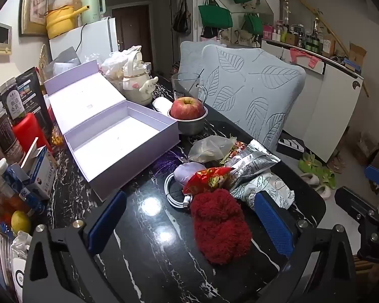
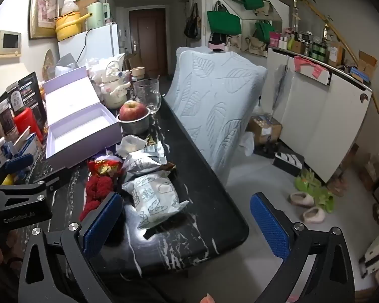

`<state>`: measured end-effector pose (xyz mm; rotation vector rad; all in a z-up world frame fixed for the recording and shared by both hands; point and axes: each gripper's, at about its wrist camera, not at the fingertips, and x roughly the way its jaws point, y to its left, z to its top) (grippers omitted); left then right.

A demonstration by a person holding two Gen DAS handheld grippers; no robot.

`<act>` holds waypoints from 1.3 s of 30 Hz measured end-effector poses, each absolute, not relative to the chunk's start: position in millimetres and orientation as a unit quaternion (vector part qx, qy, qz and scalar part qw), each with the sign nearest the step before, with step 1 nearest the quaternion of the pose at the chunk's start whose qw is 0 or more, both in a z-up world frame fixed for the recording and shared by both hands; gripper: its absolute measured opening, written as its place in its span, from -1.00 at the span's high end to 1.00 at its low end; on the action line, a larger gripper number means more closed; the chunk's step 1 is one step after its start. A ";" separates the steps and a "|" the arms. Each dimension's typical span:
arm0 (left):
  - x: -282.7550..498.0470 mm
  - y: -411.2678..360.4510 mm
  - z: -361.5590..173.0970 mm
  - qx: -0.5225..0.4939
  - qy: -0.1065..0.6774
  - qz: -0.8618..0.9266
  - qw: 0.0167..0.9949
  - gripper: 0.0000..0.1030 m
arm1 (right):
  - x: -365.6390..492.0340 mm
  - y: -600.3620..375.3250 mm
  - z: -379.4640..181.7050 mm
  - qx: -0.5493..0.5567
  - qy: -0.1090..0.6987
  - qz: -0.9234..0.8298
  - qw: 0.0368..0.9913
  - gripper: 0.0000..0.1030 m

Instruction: Organize soft objects

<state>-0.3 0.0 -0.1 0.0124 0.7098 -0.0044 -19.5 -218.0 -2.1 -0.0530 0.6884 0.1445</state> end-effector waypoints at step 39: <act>-1.1 -0.2 -3.1 0.003 0.358 -0.009 0.934 -1.00 | -18.8 -217.2 -6.5 -0.021 0.342 0.086 0.935 -1.00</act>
